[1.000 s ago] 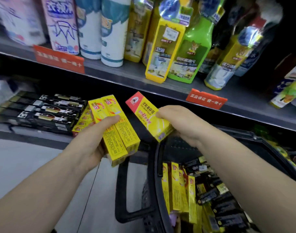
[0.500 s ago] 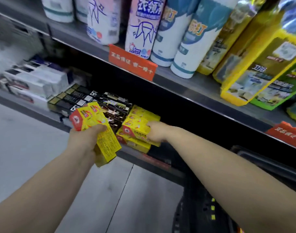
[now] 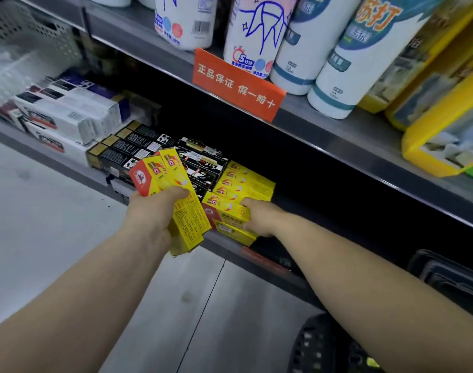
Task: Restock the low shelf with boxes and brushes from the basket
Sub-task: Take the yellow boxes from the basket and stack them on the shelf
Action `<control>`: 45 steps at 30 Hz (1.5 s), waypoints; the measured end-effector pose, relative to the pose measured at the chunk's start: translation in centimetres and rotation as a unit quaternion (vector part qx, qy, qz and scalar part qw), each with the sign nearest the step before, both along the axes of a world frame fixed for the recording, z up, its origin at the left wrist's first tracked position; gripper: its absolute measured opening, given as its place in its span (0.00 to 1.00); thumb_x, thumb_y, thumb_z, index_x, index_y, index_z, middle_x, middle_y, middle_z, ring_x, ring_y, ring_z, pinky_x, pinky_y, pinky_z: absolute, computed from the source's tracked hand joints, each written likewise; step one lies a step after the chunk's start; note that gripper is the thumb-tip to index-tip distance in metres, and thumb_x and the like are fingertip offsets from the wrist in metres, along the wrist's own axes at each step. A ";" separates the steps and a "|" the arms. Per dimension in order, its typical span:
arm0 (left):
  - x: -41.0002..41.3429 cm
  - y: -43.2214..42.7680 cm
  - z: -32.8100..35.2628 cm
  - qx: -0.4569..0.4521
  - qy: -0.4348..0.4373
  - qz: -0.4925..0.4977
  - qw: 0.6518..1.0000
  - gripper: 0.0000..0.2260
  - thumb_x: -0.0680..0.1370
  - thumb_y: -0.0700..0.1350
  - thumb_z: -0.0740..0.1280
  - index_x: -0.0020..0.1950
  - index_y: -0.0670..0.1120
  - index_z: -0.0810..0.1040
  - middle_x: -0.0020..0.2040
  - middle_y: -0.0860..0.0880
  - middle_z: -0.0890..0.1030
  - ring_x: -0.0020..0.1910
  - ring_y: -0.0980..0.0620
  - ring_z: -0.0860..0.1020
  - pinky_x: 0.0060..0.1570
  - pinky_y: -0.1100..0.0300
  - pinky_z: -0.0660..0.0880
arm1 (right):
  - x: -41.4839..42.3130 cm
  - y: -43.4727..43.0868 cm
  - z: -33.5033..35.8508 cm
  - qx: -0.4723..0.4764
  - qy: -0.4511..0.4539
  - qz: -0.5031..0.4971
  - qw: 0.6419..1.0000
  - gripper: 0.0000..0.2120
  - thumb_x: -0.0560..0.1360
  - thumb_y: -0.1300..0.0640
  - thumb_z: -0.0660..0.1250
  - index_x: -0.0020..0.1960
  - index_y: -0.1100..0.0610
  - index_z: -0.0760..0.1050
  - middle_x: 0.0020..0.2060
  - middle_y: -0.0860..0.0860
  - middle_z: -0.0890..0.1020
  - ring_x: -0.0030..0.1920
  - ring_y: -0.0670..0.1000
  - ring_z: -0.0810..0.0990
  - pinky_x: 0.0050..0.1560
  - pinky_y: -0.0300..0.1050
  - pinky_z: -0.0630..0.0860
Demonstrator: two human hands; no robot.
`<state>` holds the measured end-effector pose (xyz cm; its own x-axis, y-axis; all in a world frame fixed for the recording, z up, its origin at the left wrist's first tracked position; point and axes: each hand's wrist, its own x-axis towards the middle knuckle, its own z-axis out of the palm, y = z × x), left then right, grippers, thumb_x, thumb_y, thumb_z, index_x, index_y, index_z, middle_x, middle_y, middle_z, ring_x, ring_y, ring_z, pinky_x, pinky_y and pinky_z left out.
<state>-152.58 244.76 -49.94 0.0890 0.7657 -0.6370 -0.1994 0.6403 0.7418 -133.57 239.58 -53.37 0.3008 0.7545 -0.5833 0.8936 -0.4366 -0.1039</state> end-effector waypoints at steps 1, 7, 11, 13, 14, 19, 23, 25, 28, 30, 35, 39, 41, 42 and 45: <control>0.2 -0.2 -0.1 0.000 0.000 -0.003 1.000 0.22 0.70 0.37 0.73 0.62 0.45 0.73 0.52 0.43 0.81 0.49 0.42 0.80 0.45 0.44 0.77 | 0.0 0.0 0.0 0.001 0.000 0.002 1.000 0.31 0.77 0.54 0.65 0.75 0.51 0.55 0.57 0.56 0.78 0.50 0.55 0.77 0.43 0.44 0.74; 1.0 -0.8 -0.4 -0.008 -0.004 -0.017 1.000 0.23 0.70 0.37 0.73 0.63 0.45 0.72 0.52 0.43 0.81 0.46 0.43 0.80 0.40 0.48 0.77 | -0.9 -0.1 1.0 -0.018 -0.002 -0.007 1.000 0.30 0.77 0.52 0.65 0.75 0.51 0.56 0.59 0.57 0.77 0.53 0.56 0.79 0.46 0.47 0.75; 1.5 -1.3 0.0 -0.021 -0.029 -0.036 0.999 0.21 0.71 0.39 0.73 0.62 0.45 0.74 0.45 0.46 0.81 0.38 0.51 0.79 0.29 0.59 0.72 | -0.8 0.3 3.4 0.133 0.067 -0.093 0.984 0.21 0.74 0.46 0.68 0.64 0.54 0.72 0.64 0.52 0.74 0.62 0.55 0.74 0.61 0.49 0.71; 1.8 -1.7 0.2 -0.024 -0.044 -0.057 0.997 0.21 0.71 0.40 0.73 0.63 0.44 0.74 0.44 0.47 0.82 0.36 0.52 0.79 0.28 0.60 0.72 | -1.1 -0.1 4.6 0.188 0.247 -0.156 0.938 0.18 0.75 0.43 0.65 0.58 0.54 0.76 0.59 0.49 0.77 0.60 0.51 0.74 0.58 0.45 0.70; 1.9 -1.8 0.3 -0.024 -0.053 -0.068 0.996 0.20 0.72 0.40 0.72 0.63 0.44 0.75 0.45 0.46 0.82 0.37 0.51 0.80 0.29 0.60 0.73 | -1.5 -0.6 5.1 0.165 0.331 -0.166 0.914 0.18 0.74 0.42 0.65 0.58 0.52 0.75 0.57 0.47 0.77 0.59 0.49 0.74 0.57 0.44 0.70; 2.7 -2.3 0.7 -0.026 -0.099 -0.123 0.987 0.17 0.73 0.45 0.71 0.61 0.45 0.78 0.48 0.45 0.84 0.42 0.48 0.82 0.33 0.57 0.77 | -1.5 -1.3 5.4 0.100 0.473 -0.168 0.859 0.26 0.71 0.55 0.71 0.66 0.49 0.67 0.56 0.54 0.81 0.55 0.54 0.81 0.56 0.52 0.76; 3.3 -2.3 0.3 -0.037 -0.080 -0.066 0.994 0.20 0.72 0.46 0.73 0.62 0.44 0.75 0.44 0.46 0.83 0.35 0.50 0.82 0.32 0.57 0.76 | 0.6 -0.9 5.3 0.200 0.362 -0.184 0.891 0.11 0.75 0.55 0.67 0.56 0.53 0.70 0.48 0.55 0.82 0.51 0.58 0.81 0.54 0.52 0.76; 3.4 -2.2 -0.1 -0.053 -0.048 -0.046 0.996 0.20 0.72 0.45 0.73 0.62 0.44 0.73 0.48 0.44 0.83 0.38 0.48 0.81 0.31 0.57 0.75 | 2.2 -0.9 4.8 0.241 0.216 -0.147 0.935 0.09 0.77 0.54 0.63 0.55 0.56 0.70 0.46 0.54 0.80 0.47 0.54 0.79 0.48 0.47 0.76; 3.7 -2.2 -0.6 -0.065 -0.018 -0.047 0.997 0.17 0.73 0.43 0.71 0.60 0.44 0.72 0.47 0.43 0.81 0.38 0.48 0.79 0.22 0.59 0.74 | 3.8 -0.5 3.4 0.189 0.063 -0.071 0.977 0.15 0.78 0.53 0.61 0.62 0.58 0.68 0.53 0.57 0.78 0.50 0.54 0.77 0.49 0.46 0.74; 3.9 -2.2 -0.8 -0.070 -0.007 -0.057 0.996 0.18 0.73 0.43 0.71 0.60 0.44 0.71 0.48 0.42 0.81 0.39 0.47 0.79 0.21 0.58 0.74 | 3.8 -0.1 2.1 0.136 0.056 -0.054 0.988 0.22 0.79 0.52 0.60 0.71 0.57 0.63 0.63 0.58 0.74 0.59 0.56 0.75 0.57 0.45 0.72; 4.4 -2.4 -1.4 -0.106 -0.019 -0.098 0.989 0.16 0.73 0.41 0.70 0.59 0.42 0.73 0.48 0.41 0.82 0.38 0.45 0.80 0.28 0.55 0.74 | 2.6 0.5 0.1 0.056 0.094 -0.051 0.993 0.24 0.81 0.50 0.56 0.75 0.48 0.55 0.71 0.57 0.65 0.64 0.57 0.72 0.57 0.43 0.70; 4.9 -2.4 -1.5 -0.112 -0.020 -0.121 0.986 0.11 0.73 0.40 0.69 0.54 0.42 0.75 0.44 0.42 0.81 0.37 0.44 0.79 0.31 0.54 0.73 | 3.0 0.0 0.3 0.032 0.108 -0.070 0.991 0.41 0.71 0.39 0.68 0.76 0.46 0.50 0.74 0.55 0.56 0.70 0.58 0.64 0.65 0.49 0.67; 5.0 -2.2 -1.6 -0.108 -0.019 -0.120 0.987 0.08 0.73 0.40 0.69 0.50 0.43 0.75 0.43 0.42 0.80 0.37 0.45 0.79 0.31 0.54 0.72 | 3.1 -0.4 0.5 -0.006 0.085 -0.042 0.996 0.49 0.66 0.42 0.74 0.76 0.47 0.46 0.74 0.55 0.55 0.71 0.58 0.63 0.66 0.50 0.67; 5.2 -2.2 -1.7 -0.106 -0.019 -0.117 0.987 0.06 0.73 0.41 0.69 0.47 0.43 0.74 0.42 0.43 0.80 0.37 0.46 0.79 0.31 0.55 0.72 | 3.1 -0.5 0.4 -0.013 0.073 -0.031 0.997 0.50 0.66 0.45 0.75 0.76 0.48 0.46 0.74 0.56 0.57 0.71 0.58 0.63 0.66 0.50 0.68; 5.5 -2.4 -1.7 -0.101 -0.023 -0.105 0.989 0.06 0.74 0.41 0.69 0.43 0.45 0.73 0.41 0.44 0.80 0.37 0.47 0.78 0.31 0.56 0.71 | 3.2 -0.5 0.4 0.001 0.071 -0.028 0.997 0.48 0.67 0.52 0.76 0.77 0.50 0.48 0.73 0.56 0.62 0.70 0.58 0.65 0.66 0.50 0.69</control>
